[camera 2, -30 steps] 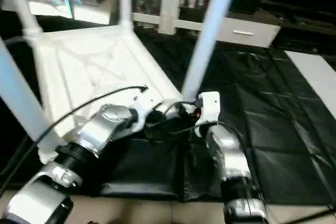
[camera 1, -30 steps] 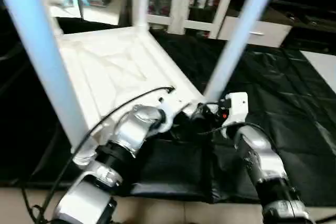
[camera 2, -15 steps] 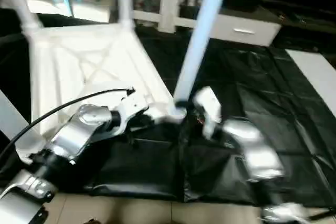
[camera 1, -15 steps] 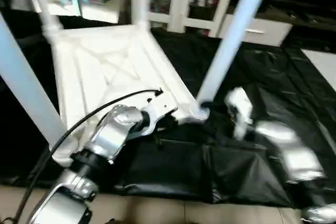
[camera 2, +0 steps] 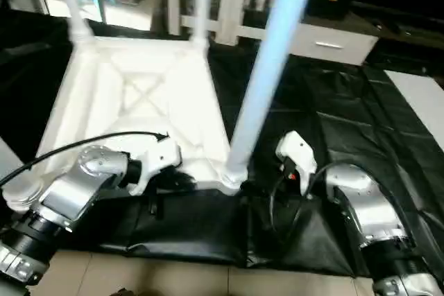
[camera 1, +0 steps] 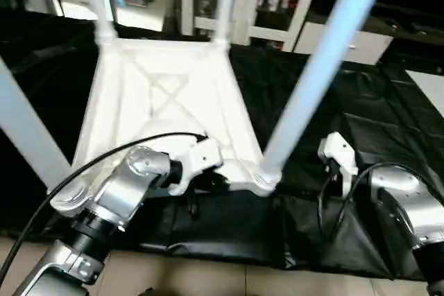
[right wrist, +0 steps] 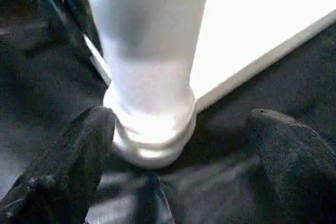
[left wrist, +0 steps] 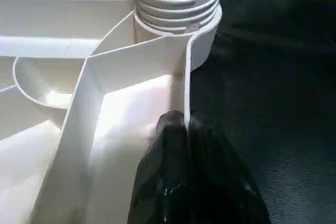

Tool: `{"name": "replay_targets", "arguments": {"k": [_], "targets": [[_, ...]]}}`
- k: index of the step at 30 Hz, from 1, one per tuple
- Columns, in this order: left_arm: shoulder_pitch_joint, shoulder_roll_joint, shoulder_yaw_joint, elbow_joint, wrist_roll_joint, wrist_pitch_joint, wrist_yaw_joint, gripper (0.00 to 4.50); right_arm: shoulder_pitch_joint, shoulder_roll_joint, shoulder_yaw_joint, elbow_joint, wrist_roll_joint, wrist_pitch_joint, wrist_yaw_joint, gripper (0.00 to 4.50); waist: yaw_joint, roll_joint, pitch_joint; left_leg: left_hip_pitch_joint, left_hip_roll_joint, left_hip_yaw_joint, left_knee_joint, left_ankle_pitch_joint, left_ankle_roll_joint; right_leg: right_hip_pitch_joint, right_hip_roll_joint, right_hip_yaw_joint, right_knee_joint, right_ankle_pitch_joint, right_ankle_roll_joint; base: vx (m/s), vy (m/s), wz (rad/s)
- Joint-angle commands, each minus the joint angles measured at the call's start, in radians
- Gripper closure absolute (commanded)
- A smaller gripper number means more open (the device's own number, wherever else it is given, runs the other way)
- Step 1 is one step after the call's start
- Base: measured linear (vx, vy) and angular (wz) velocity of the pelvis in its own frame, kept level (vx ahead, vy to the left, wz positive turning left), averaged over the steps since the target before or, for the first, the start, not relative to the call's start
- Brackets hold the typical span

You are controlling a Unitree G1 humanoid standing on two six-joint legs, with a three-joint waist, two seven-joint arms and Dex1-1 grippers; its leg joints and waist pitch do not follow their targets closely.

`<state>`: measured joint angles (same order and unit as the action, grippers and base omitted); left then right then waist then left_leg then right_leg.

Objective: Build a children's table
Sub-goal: Rotate leg to tighten

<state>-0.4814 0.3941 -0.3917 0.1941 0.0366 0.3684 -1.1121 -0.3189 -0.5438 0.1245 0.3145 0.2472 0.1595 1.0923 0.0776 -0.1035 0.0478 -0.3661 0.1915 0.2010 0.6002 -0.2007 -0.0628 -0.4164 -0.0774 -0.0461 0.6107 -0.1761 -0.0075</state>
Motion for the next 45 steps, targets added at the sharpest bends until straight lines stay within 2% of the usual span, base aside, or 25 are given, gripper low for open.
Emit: {"name": "replay_targets", "arguments": {"k": [1,7,10,12,15,16,20,24,25,28,29,31,32,41,43,44,45], "targets": [[0.020,-0.019,-0.034,-0.014,-0.037,0.001,-0.030,4.50,-0.010,0.006,-0.021,-0.013,0.026,0.012,0.026,0.07,-0.004,-0.005,-0.056,0.014,0.048,-0.016,-0.066,-0.112,0.080,0.044,-0.062,0.040,-0.060,-0.153,-0.219,0.000,0.000,0.00],[0.015,-0.020,-0.036,-0.010,-0.030,0.000,-0.032,4.50,-0.042,0.031,0.016,0.050,-0.001,-0.027,0.051,0.07,-0.003,-0.005,-0.057,0.014,0.047,-0.018,-0.067,-0.130,0.060,0.045,-0.064,0.039,-0.064,-0.199,-0.207,0.000,0.000,0.00],[0.012,-0.020,-0.035,-0.005,-0.029,-0.002,-0.031,4.50,-0.073,0.046,0.023,0.096,-0.005,-0.045,0.057,0.45,-0.003,-0.005,-0.058,0.015,0.046,-0.017,-0.065,-0.116,0.062,0.045,-0.063,0.040,-0.060,-0.177,-0.213,0.000,0.000,0.00],[0.012,-0.020,-0.035,-0.004,-0.027,-0.001,-0.030,4.50,-0.088,0.054,0.026,0.120,-0.010,-0.054,0.060,0.49,-0.002,-0.007,-0.059,0.015,0.045,-0.016,-0.064,-0.106,0.065,0.046,-0.064,0.040,-0.059,-0.168,-0.217,0.000,0.000,0.00],[0.011,-0.019,-0.034,-0.003,-0.027,0.000,-0.029,4.50,-0.102,0.062,0.029,0.144,-0.017,-0.064,0.070,0.80,0.000,-0.006,-0.060,0.015,0.045,-0.015,-0.063,-0.091,0.072,0.047,-0.063,0.039,-0.056,-0.145,-0.224,0.000,0.000,0.00],[0.010,-0.018,-0.033,-0.002,-0.027,0.001,-0.029,4.50,-0.115,0.066,0.040,0.171,-0.027,-0.080,0.088,0.89,0.000,-0.010,-0.060,0.014,0.046,-0.016,-0.063,-0.090,0.074,0.048,-0.064,0.039,-0.055,-0.148,-0.224,0.000,0.000,0.00],[0.010,-0.016,-0.032,-0.001,-0.026,0.003,-0.029,4.50,-0.129,0.070,0.059,0.205,-0.037,-0.095,0.113,1.28,0.001,-0.008,-0.060,0.015,0.045,-0.016,-0.062,-0.091,0.075,0.048,-0.064,0.039,-0.055,-0.157,-0.224,0.000,0.000,0.00],[0.008,-0.014,-0.031,-0.001,-0.027,0.007,-0.032,4.50,-0.136,0.067,0.080,0.234,-0.056,-0.111,0.143,1.45,0.001,-0.007,-0.061,0.015,0.045,-0.016,-0.061,-0.083,0.080,0.048,-0.063,0.039,-0.054,-0.140,-0.231,0.000,0.000,0.00],[0.008,-0.013,-0.031,0.000,-0.027,0.007,-0.032,4.50,-0.138,0.068,0.081,0.238,-0.057,-0.113,0.145,1.70,0.001,-0.007,-0.061,0.015,0.045,-0.016,-0.061,-0.090,0.079,0.048,-0.064,0.039,-0.054,-0.147,-0.231,0.000,0.000,0.00],[0.006,-0.012,-0.031,0.002,-0.026,0.006,-0.033,4.50,-0.146,0.074,0.078,0.258,-0.060,-0.123,0.150,1.80,0.001,-0.005,-0.061,0.016,0.046,-0.016,-0.061,-0.098,0.075,0.048,-0.063,0.039,-0.055,-0.154,-0.233,0.000,0.000,0.00],[0.005,-0.012,-0.031,0.004,-0.026,0.006,-0.032,4.50,-0.148,0.077,0.077,0.265,-0.061,-0.127,0.151,1.97,0.001,-0.005,-0.061,0.015,0.045,-0.016,-0.060,-0.098,0.073,0.049,-0.064,0.039,-0.055,-0.150,-0.232,0.000,0.000,0.00],[0.004,-0.013,-0.031,0.005,-0.025,0.006,-0.031,4.50,-0.148,0.079,0.075,0.268,-0.062,-0.130,0.149,2.01,0.001,-0.006,-0.062,0.015,0.045,-0.016,-0.061,-0.090,0.075,0.049,-0.063,0.039,-0.053,-0.137,-0.234,0.000,0.000,0.00],[0.002,-0.014,-0.031,0.007,-0.025,0.005,-0.031,4.50,-0.148,0.083,0.073,0.271,-0.062,-0.133,0.147,2.01,0.001,-0.002,-0.062,0.016,0.045,-0.016,-0.061,-0.093,0.074,0.049,-0.063,0.039,-0.053,-0.136,-0.236,0.000,0.000,0.00],[-0.009,-0.029,-0.024,0.031,-0.020,0.017,-0.009,4.50,-0.100,0.100,0.058,0.254,-0.041,-0.106,0.105,2.06,0.001,-0.004,-0.061,0.016,0.045,-0.016,-0.063,-0.109,0.064,0.050,-0.062,0.039,-0.055,-0.147,-0.233,0.000,0.000,0.00],[-0.040,-0.078,0.007,0.080,-0.012,0.048,0.074,4.50,-0.095,0.135,0.030,0.273,-0.058,-0.065,-0.028,2.07,-0.002,-0.003,-0.056,0.019,0.045,-0.016,-0.067,-0.149,0.050,0.046,-0.062,0.039,-0.063,-0.205,-0.222,0.000,0.000,0.00],[-0.040,-0.078,0.007,0.080,-0.012,0.048,0.074,4.50,-0.095,0.135,0.030,0.273,-0.058,-0.065,-0.028,2.07,-0.004,-0.002,-0.048,0.021,0.044,-0.019,-0.073,-0.209,0.027,0.042,-0.062,0.038,-0.076,-0.301,-0.201,0.000,0.000,0.00],[-0.061,-0.113,0.031,0.114,-0.007,0.064,0.136,4.50,-0.101,0.159,0.012,0.289,-0.070,-0.045,-0.114,2.07,-0.006,-0.001,-0.046,0.024,0.043,-0.021,-0.075,-0.244,0.011,0.042,-0.064,0.037,-0.081,-0.357,-0.185,0.000,0.000,0.00]]}}
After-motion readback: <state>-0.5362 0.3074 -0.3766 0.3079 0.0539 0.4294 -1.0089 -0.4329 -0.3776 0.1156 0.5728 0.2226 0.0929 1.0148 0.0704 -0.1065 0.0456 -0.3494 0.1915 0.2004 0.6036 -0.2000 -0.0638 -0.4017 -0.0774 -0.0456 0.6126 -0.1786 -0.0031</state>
